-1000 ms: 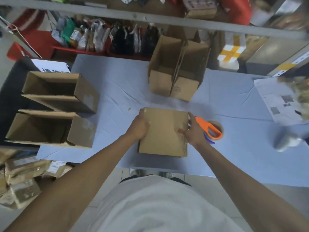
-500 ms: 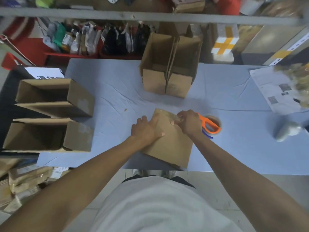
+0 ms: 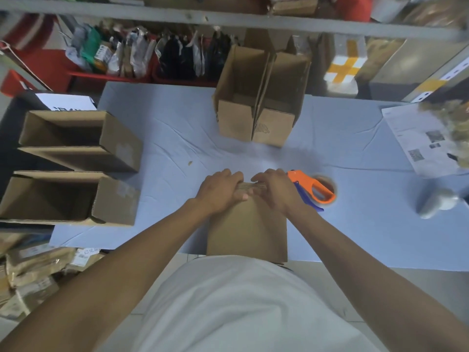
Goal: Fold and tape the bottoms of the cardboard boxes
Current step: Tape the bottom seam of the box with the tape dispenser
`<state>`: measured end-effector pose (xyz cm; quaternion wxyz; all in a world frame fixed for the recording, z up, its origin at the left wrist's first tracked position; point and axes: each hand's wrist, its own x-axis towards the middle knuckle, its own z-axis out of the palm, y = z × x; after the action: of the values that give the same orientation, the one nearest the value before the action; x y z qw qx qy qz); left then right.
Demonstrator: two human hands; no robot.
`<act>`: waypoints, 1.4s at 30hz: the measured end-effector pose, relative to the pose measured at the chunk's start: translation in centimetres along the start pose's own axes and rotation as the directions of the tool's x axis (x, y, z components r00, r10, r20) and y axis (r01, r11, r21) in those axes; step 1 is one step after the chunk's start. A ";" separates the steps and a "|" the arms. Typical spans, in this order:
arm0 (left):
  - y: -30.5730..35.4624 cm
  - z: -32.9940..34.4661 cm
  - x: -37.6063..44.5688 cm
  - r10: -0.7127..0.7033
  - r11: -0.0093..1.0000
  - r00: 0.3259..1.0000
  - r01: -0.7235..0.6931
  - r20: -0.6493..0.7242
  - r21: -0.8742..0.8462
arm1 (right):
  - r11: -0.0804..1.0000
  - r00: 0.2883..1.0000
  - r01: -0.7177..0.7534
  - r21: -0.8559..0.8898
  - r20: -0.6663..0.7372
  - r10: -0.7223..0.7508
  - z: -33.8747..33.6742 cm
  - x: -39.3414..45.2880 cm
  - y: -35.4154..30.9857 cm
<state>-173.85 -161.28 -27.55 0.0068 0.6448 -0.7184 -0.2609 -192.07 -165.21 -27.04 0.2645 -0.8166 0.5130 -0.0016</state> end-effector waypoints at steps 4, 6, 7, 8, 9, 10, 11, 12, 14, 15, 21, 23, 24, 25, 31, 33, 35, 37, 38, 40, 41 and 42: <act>-0.3 0.7 1.0 -0.076 0.985 0.996 0.066 -0.056 -0.156 | 0.953 0.992 -0.119 0.280 0.077 0.101 0.3 1.3 0.0; -0.5 1.2 1.4 -0.166 0.945 0.983 0.135 -0.083 -0.298 | 0.898 0.980 -0.186 0.399 0.135 0.143 0.6 1.9 0.0; -0.6 1.2 1.7 -0.213 0.918 0.975 0.176 -0.068 -0.356 | 0.880 0.976 -0.206 0.428 0.152 0.155 0.8 2.1 0.0; -0.7 1.1 2.0 -0.249 0.888 0.968 0.211 -0.041 -0.409 | 0.874 0.976 -0.210 0.438 0.149 0.160 0.9 2.2 -0.1; -0.7 0.8 2.3 -0.282 0.853 0.959 0.246 -0.010 -0.460 | 0.887 0.980 -0.193 0.420 0.120 0.156 1.1 2.1 -0.1; -0.5 0.5 2.5 -0.312 0.821 0.950 0.270 0.000 -0.503 | 0.907 0.988 -0.156 0.392 0.075 0.138 1.3 1.9 -0.1; -0.2 0.1 2.4 -0.353 0.796 0.936 0.298 -0.004 -0.527 | 0.922 0.993 -0.119 0.369 0.034 0.115 1.5 1.6 0.0; 0.0 0.1 2.2 -0.386 0.809 0.922 0.320 -0.034 -0.492 | 0.929 0.996 -0.090 0.358 0.008 0.093 1.7 1.4 0.1; 1.4 0.7 1.1 -0.361 0.932 0.916 0.349 -0.176 -0.098 | 0.934 0.997 -0.071 0.350 -0.005 0.078 1.5 1.3 0.3; 2.5 1.4 0.2 -0.340 0.927 0.916 0.364 -0.216 0.086 | 0.940 0.997 -0.070 0.335 -0.003 0.076 1.3 1.5 0.4; 5.7 2.6 -2.1 -0.345 0.930 0.936 0.351 -0.067 0.112 | 0.929 0.981 -0.168 0.329 -0.032 0.189 1.2 2.3 0.5; 5.6 2.7 -1.5 -0.319 0.943 0.947 0.321 -0.044 0.082 | 0.894 0.958 -0.225 0.387 -0.078 0.275 1.5 1.7 0.5; 5.7 2.9 -1.2 -0.290 0.955 0.957 0.291 -0.027 0.061 | 0.877 0.943 -0.249 0.411 -0.105 0.317 1.8 1.2 0.5; 5.5 3.3 -1.0 -0.250 0.967 0.968 0.250 -0.020 0.044 | 0.856 0.926 -0.275 0.438 -0.119 0.359 2.2 0.6 0.4; 0.9 3.4 -0.1 0.175 0.968 0.984 -0.165 -0.038 0.188 | 0.899 0.872 -0.338 0.280 -0.267 0.411 2.1 -2.4 4.0; -0.3 2.8 0.5 0.255 0.947 0.967 -0.244 -0.027 0.208 | 0.889 0.827 -0.453 0.070 -0.338 0.449 1.2 -2.8 6.7; -1.0 2.3 1.1 0.298 0.933 0.954 -0.287 -0.023 0.217 | 0.852 0.840 -0.523 -0.025 -0.185 0.511 1.1 -2.9 9.0; -1.2 2.0 1.3 0.319 0.928 0.947 -0.306 -0.029 0.213 | 0.891 0.890 -0.453 -0.025 -0.082 0.449 0.9 -3.0 9.8; -1.4 1.9 1.4 0.328 0.929 0.944 -0.315 -0.039 0.193 | 0.927 0.925 -0.374 -0.017 -0.083 0.372 0.7 -2.9 10.1; -1.4 1.5 1.5 0.338 0.936 0.940 -0.330 -0.053 0.127 | 0.964 0.957 -0.265 0.015 -0.114 0.265 -0.7 -2.8 10.3; -1.2 1.3 1.7 0.335 0.940 0.939 -0.328 -0.073 0.088 | 0.968 0.962 -0.249 0.036 -0.109 0.252 -1.5 -2.9 10.3; -0.9 1.1 1.9 0.321 0.947 0.942 -0.318 -0.098 0.044 | 0.967 0.964 -0.246 0.060 -0.084 0.251 -2.1 -3.0 10.4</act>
<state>-173.67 -162.71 -29.45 0.0777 0.5326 -0.8156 -0.2125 -202.74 -167.11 -28.90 0.2589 -0.7382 0.6227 -0.0180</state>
